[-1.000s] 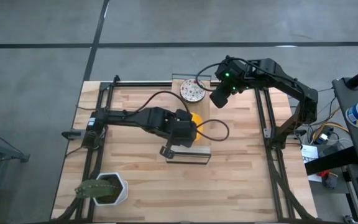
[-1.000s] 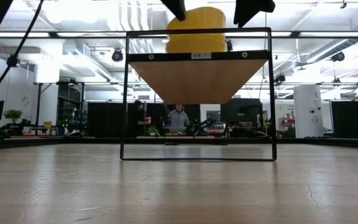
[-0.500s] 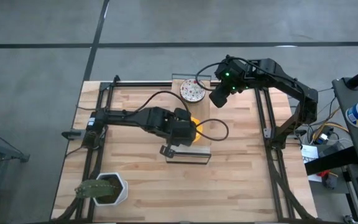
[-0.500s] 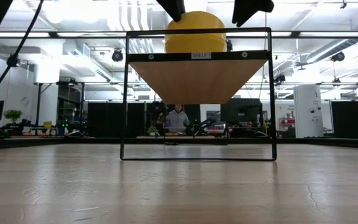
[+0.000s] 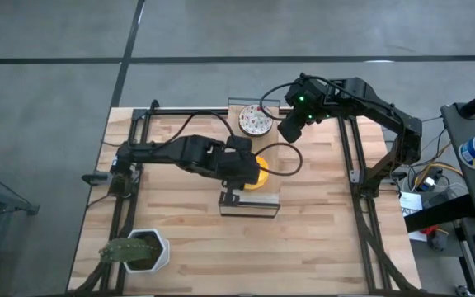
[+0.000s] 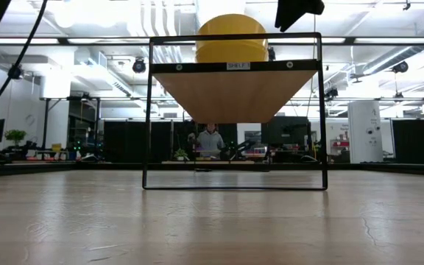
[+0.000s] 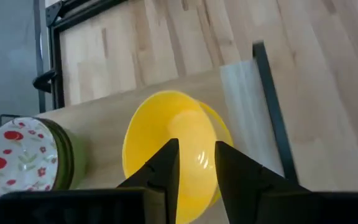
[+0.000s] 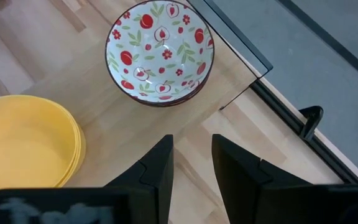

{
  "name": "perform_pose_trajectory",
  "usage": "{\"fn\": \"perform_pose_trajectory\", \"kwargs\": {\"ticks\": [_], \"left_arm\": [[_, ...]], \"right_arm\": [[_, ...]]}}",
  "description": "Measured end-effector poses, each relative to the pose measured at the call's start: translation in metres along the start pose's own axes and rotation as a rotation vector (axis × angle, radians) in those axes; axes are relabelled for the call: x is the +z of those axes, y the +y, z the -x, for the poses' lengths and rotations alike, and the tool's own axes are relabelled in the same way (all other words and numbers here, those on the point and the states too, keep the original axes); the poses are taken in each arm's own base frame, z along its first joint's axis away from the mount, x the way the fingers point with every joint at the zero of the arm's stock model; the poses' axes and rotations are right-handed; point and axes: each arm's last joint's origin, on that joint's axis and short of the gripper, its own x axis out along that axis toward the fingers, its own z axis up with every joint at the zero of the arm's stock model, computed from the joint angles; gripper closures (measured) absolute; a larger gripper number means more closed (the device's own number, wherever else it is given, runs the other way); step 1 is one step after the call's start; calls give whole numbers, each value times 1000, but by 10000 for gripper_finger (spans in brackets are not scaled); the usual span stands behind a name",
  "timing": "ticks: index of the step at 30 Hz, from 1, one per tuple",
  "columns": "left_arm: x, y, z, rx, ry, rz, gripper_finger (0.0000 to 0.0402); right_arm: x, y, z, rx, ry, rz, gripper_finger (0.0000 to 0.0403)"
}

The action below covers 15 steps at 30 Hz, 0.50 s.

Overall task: Pick & Place Mini bowls
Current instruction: Stack the yellow bowl on the yellow bowls on the shelf

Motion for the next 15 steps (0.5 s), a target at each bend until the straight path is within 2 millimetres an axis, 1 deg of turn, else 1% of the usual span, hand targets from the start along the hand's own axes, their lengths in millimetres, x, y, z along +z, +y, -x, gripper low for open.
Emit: {"fn": "perform_pose_trajectory", "kwargs": {"ticks": [2, 5, 8, 15], "left_arm": [[2, 0, -2, -1, -17, 21, 305], [3, -3, -14, -3, -13, 45, 305], [0, -8, -30, -8, 18, 69, 305], [-16, -20, -59, -35, 143, 34, 305]], "right_arm": [[0, 0, 0, 0, 0, 1, 298], [0, 0, 0, 0, 0, 2, 298], [0, 0, 0, 0, 0, 2, 298], [0, 0, 0, 0, 1, 2, 298]]}}
